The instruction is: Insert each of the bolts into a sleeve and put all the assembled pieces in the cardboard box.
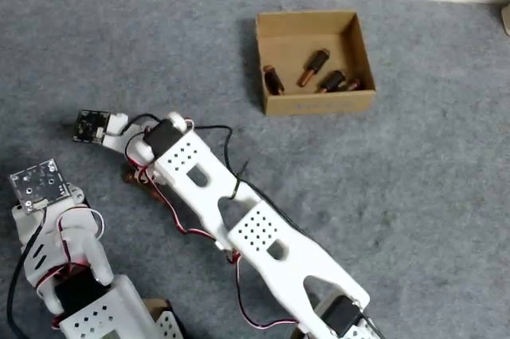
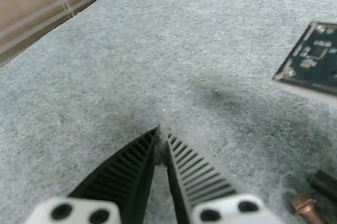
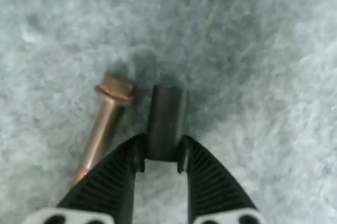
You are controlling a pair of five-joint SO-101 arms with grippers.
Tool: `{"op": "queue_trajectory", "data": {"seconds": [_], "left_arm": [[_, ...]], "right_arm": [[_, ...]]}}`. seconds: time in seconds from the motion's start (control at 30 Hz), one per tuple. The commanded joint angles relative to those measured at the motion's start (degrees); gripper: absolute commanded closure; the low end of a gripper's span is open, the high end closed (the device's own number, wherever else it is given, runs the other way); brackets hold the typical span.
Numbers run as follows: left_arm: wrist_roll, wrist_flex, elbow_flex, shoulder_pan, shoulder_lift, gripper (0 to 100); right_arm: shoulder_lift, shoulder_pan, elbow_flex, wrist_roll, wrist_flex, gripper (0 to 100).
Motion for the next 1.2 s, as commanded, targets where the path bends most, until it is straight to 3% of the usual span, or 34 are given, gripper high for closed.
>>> {"op": "queue_trajectory", "data": {"seconds": [0.0, 0.37, 0.6, 0.77, 0.9, 1.17], "left_arm": [[0.3, 0.3, -0.4, 1.1, -0.4, 100], [0.3, 0.3, -0.3, 1.5, -0.4, 100], [-2.8, 0.3, 1.2, 10.8, 0.0, 95], [-3.0, 5.2, -3.1, 16.8, 0.1, 93], [-3.0, 9.8, -9.8, 20.9, 0.1, 93], [-3.0, 9.9, -11.3, 22.6, 0.2, 93]], "right_arm": [[-7.5, 1.9, -7.8, -2.5, 1.5, 99.4], [-25.4, 11.8, -7.7, -4.7, 10.2, 99.4], [-39.6, 18.6, -7.2, -7.2, 10.2, 99.4], [-45.7, 21.4, -6.9, -7.8, 10.3, 99.4], [-52.3, 24.4, 2.0, -11.2, 10.3, 99.4], [-80.5, 26.0, 37.4, -11.3, 10.2, 99.4]]}}
